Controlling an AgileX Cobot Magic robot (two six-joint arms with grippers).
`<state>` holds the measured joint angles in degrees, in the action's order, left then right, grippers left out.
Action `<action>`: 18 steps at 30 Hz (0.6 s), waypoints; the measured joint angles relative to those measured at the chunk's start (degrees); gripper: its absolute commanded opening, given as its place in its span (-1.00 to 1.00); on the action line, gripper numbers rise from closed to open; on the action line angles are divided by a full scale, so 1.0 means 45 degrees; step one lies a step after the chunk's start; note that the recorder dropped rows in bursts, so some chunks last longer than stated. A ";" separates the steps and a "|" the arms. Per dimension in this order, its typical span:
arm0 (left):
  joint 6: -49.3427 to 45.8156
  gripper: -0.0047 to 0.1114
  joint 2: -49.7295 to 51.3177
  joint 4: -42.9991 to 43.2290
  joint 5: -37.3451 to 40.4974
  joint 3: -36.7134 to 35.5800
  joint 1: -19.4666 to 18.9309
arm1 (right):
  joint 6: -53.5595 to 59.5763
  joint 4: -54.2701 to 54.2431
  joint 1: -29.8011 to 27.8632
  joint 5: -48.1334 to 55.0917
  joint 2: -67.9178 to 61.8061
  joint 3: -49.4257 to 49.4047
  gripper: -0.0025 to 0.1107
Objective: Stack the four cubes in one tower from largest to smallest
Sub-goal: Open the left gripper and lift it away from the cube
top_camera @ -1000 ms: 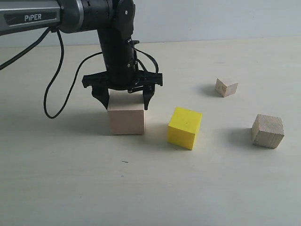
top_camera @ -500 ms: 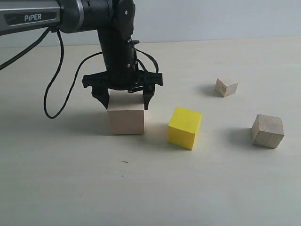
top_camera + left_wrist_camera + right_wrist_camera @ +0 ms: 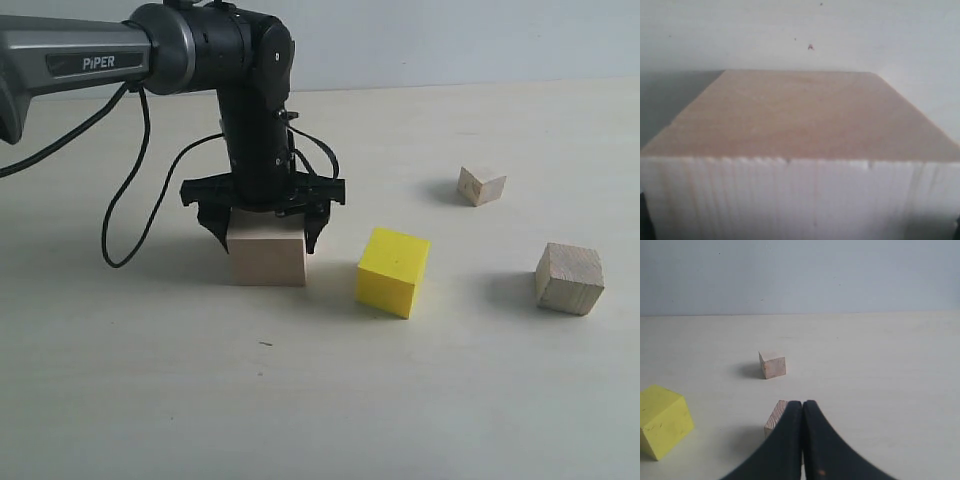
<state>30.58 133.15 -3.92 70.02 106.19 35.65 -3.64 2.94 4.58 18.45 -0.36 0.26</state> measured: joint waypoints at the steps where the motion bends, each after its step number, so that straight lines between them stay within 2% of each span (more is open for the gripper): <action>1: 0.0001 0.71 0.0000 0.0000 0.0000 0.0000 0.0000 | 0.0000 0.0000 0.0000 0.0000 0.0000 0.0000 -0.96; 18: 0.0775 0.66 -0.0060 -0.0028 0.0000 0.0000 0.0000 | 0.0000 0.0000 0.0000 0.0000 0.0000 0.0000 -0.96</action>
<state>34.06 132.88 -4.05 70.02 106.19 35.65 -3.64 2.94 4.58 18.45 -0.36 0.26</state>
